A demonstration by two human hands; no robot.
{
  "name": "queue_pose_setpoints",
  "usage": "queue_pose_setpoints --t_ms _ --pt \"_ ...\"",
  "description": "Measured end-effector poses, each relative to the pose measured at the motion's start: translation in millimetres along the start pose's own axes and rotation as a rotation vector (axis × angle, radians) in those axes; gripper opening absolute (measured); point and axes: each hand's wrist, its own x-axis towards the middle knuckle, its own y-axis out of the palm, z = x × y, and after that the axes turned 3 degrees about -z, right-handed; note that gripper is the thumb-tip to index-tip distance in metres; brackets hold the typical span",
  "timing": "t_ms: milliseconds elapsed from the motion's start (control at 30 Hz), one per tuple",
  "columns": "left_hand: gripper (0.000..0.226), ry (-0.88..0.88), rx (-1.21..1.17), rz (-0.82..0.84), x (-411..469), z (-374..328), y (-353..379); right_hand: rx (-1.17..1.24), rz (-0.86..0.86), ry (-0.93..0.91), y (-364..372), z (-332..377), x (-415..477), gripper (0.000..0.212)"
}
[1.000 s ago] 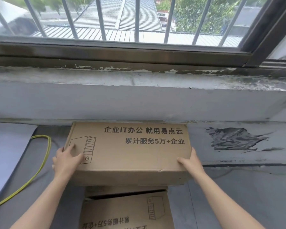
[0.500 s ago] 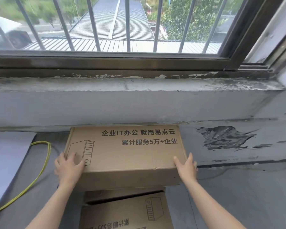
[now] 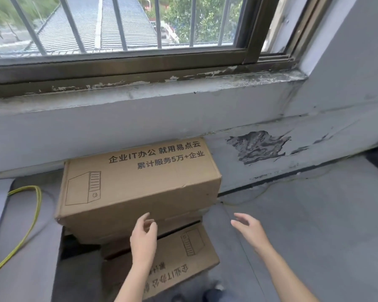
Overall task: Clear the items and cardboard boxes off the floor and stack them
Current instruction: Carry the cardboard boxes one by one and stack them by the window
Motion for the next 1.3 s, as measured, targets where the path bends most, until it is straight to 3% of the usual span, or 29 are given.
queue_pose_setpoints --t_ms 200,467,633,767,933,1067,1300 --pt "0.021 -0.116 0.123 0.324 -31.1 17.3 18.4 0.104 -0.019 0.101 -14.5 -50.6 -25.8 0.011" --pt "0.018 -0.083 0.145 0.281 -64.4 4.8 43.8 0.199 -0.070 0.069 -60.7 -75.9 -37.8 0.008" --pt "0.017 -0.011 0.154 0.348 -117.0 -12.9 110.3 0.288 -0.174 0.063 -132.8 -107.9 -60.0 0.010" --pt "0.017 0.026 0.193 0.524 -182.7 -16.1 191.3 0.363 -0.323 0.083 -208.1 -153.4 -81.0 0.010" --pt "0.014 0.199 0.381 0.902 -286.9 -12.0 289.2 0.497 -0.570 0.169 -291.6 -235.1 -130.7 0.006" --pt "0.014 0.382 0.527 1.129 -363.2 -10.5 343.0 0.665 -0.836 0.307 -320.4 -308.1 -195.1 0.017" --pt "0.015 0.507 0.680 1.483 -487.4 3.3 414.8 0.941 -1.251 0.548 -326.4 -391.0 -294.7 0.020"
